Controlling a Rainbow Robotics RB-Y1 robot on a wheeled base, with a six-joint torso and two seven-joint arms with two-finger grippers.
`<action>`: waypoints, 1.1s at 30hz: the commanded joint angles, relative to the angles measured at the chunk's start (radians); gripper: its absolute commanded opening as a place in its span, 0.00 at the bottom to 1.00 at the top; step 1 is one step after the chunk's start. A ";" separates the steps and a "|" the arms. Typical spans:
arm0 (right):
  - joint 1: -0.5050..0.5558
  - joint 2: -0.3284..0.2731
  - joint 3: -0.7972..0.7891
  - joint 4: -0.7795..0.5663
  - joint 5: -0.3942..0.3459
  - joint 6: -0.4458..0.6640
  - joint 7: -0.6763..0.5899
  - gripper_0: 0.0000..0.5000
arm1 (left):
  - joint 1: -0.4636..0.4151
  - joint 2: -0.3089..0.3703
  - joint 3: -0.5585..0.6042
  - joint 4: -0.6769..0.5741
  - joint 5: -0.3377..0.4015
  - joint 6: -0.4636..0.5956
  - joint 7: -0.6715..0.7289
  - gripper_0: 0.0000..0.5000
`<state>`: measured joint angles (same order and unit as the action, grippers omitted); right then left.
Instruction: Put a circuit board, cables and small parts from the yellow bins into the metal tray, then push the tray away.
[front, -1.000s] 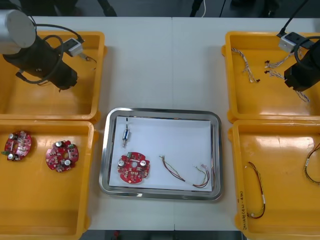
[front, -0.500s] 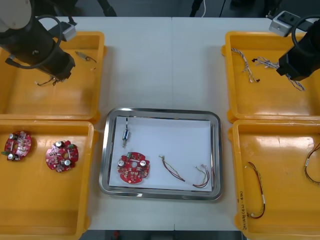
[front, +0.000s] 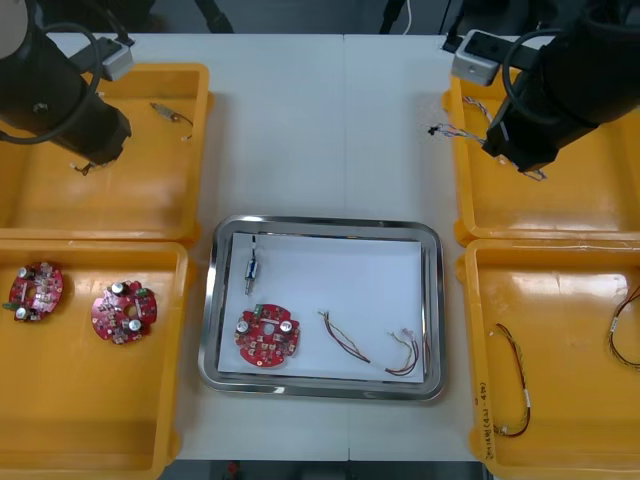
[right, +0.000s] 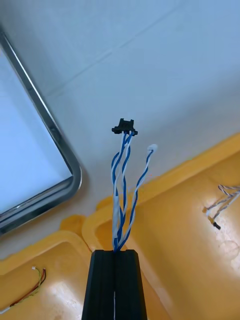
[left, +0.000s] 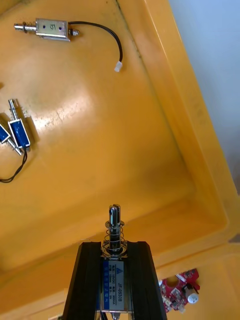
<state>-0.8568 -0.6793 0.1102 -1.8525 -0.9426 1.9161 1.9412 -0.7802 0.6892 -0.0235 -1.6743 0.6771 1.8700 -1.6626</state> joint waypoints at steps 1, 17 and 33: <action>-0.053 0.050 0.049 -0.044 -0.018 0.004 -0.034 0.00 | 0.024 -0.003 0.059 -0.091 -0.018 0.050 0.182 0.00; -0.033 0.234 0.236 -0.045 0.153 0.000 0.058 0.00 | 0.052 -0.054 0.053 -0.206 -0.025 0.050 0.420 0.00; 0.182 0.254 0.353 -0.168 0.332 -0.160 0.294 0.00 | 0.039 -0.091 -0.015 -0.206 -0.065 0.050 0.469 0.00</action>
<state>-0.7310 -0.4357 0.4328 -1.9773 -0.6160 1.7983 2.1914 -0.7334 0.6202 -0.0169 -1.8475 0.6256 1.9125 -1.3002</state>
